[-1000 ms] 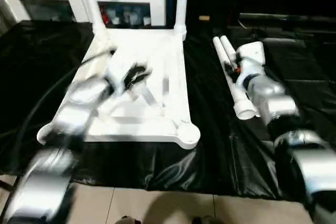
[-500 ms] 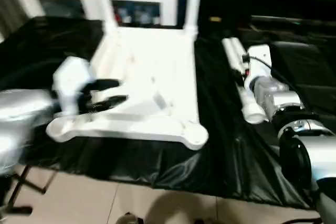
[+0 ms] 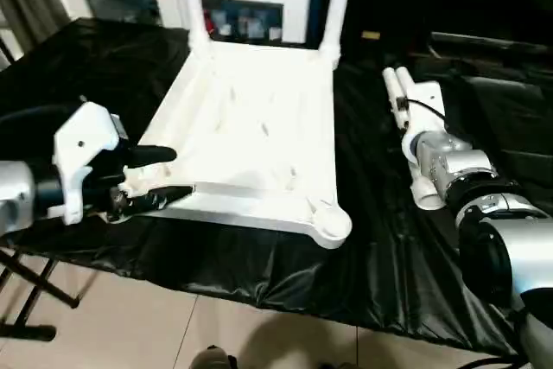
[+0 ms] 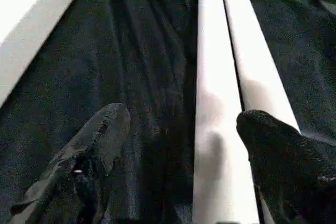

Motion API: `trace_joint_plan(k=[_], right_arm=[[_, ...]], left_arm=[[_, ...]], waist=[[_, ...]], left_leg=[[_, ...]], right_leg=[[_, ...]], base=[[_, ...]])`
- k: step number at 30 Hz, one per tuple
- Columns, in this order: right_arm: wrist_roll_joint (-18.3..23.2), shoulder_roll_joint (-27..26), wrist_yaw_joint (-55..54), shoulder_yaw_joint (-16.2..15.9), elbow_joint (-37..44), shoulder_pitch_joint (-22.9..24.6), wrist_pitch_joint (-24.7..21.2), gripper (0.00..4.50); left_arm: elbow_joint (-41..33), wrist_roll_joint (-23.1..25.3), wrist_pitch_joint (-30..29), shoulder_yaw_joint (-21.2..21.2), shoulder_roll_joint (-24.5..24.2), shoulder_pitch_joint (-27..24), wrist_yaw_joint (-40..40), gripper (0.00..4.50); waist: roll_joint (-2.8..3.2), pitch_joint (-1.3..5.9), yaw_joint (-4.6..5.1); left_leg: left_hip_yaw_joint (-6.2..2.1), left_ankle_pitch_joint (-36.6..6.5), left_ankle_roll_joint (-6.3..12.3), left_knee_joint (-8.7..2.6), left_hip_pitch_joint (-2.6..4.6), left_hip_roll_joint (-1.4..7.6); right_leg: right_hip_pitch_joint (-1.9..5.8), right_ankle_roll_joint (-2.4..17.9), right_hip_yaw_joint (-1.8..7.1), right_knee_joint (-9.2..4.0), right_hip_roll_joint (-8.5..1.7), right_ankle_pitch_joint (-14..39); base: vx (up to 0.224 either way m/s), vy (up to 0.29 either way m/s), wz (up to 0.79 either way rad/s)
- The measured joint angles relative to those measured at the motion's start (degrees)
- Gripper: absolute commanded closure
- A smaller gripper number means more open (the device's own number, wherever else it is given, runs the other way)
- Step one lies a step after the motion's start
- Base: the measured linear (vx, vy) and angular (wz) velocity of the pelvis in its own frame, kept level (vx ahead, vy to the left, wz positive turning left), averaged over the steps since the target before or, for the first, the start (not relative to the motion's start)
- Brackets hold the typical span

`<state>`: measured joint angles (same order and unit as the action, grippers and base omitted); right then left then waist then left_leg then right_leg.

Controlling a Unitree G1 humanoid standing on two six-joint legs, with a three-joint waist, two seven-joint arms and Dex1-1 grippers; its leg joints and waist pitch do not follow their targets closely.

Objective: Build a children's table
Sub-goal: Pick table leg

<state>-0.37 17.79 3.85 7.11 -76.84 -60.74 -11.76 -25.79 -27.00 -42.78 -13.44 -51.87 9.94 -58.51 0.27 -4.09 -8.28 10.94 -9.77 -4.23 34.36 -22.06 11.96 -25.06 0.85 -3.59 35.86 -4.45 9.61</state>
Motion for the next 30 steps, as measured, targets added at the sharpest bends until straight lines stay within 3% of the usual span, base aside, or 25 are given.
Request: trace_joint_plan(k=[19, 26, 30], right_arm=[[-0.1, 1.7, 2.4, 1.3, -0.8, 0.0, -7.7, 0.76], [-0.3, 2.6, 4.7, 1.4, -1.3, 0.1, -11.7, 0.76], [-0.3, 2.9, 4.9, 1.6, -1.3, 0.2, -12.9, 1.10]], left_arm=[[-3.6, -5.1, -5.9, 0.3, -2.4, -1.4, -0.8, 1.21], [-4.1, -5.2, -5.5, 3.8, -3.5, -0.8, -2.5, 1.21], [-2.6, -4.0, -3.1, 6.6, -3.2, 1.8, -2.6, 1.15]], waist=[[-0.15, -0.09, 0.08], [-0.42, -0.26, 0.06], [-0.77, -0.15, -0.06]], left_leg=[[-0.46, 0.0, -0.08, 0.15, 0.00, -0.03], [-0.49, 0.1, -0.10, 0.17, 0.00, -0.04], [-0.52, 0.1, -0.16, 0.16, 0.00, -0.03]], right_leg=[[-0.02, 0.0, -0.04, 0.25, 0.03, 0.1], [0.01, 0.0, -0.04, 0.26, 0.03, 0.0], [0.03, 0.0, -0.08, 0.30, 0.03, 0.0]], base=[[0.000, 0.000, 0.00], [0.000, 0.000, 0.00], [0.000, 0.000, 0.00]])
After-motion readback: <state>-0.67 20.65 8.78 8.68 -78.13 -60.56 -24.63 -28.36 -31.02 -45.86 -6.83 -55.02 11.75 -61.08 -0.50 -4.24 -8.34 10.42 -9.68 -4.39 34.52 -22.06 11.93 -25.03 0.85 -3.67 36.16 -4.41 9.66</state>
